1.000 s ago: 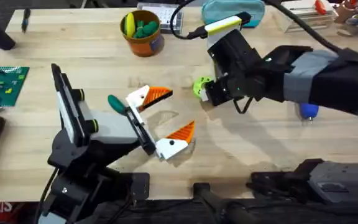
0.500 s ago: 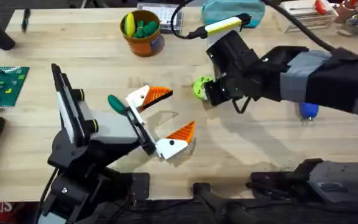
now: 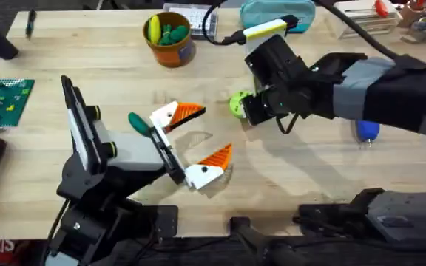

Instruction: Pick up the gripper from the table and insert it into the empty holder that is missing its gripper. Then pick up a screw, insert it into the mounting hole, and use the screwdriver to tighten it. Finally, clean up the table by picking up the vegetable and placing it into the bucket.

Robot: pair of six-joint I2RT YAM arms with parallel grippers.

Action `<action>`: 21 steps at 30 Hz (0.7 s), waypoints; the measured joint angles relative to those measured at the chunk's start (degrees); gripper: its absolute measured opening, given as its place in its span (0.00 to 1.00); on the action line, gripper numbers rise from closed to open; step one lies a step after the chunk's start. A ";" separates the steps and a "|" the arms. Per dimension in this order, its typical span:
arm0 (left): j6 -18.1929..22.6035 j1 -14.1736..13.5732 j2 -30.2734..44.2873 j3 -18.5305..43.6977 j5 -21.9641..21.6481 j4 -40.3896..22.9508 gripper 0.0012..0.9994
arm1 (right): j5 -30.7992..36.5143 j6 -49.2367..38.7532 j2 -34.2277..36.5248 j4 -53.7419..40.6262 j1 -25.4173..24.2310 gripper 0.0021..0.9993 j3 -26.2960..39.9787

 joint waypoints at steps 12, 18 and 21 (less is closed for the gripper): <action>0.00 0.00 -0.01 0.00 -0.01 0.00 0.99 | -0.07 -2.06 -4.01 -2.41 0.00 0.01 3.17; 0.00 0.00 -0.02 0.00 -0.01 0.00 0.99 | 0.52 -3.98 -8.78 -10.37 0.00 0.01 10.13; 0.00 0.00 -0.01 0.00 -0.01 0.00 0.99 | 0.72 -4.64 -10.63 -14.82 0.00 0.01 13.28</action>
